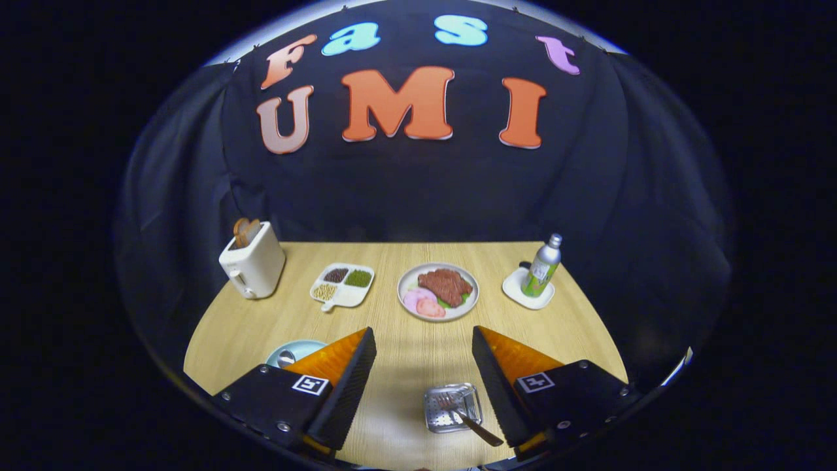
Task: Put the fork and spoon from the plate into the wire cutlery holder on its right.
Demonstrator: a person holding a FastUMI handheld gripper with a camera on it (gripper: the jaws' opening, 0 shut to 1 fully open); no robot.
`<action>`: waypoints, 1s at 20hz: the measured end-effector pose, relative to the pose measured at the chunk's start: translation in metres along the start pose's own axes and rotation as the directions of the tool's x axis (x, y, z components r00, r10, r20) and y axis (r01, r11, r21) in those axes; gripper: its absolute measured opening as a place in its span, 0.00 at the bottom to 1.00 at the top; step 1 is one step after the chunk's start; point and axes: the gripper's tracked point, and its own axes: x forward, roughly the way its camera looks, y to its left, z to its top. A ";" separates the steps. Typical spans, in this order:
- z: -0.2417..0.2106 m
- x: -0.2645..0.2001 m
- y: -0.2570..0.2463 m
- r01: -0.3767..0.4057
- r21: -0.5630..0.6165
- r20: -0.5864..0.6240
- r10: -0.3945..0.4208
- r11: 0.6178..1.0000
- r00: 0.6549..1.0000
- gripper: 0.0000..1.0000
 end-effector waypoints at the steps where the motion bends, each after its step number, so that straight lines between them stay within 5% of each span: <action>1: 0.010 -0.004 0.010 -0.014 -0.004 0.040 0.014 1.000 0.999 0.89; 5: 0.054 -0.021 0.046 -0.047 -0.010 0.227 0.048 0.999 0.973 0.94; 12: 0.082 -0.028 0.107 -0.134 -0.001 0.344 0.127 0.991 0.930 0.97; 20: 0.047 -0.013 0.175 -0.230 -0.067 0.231 0.239 0.971 0.943 0.97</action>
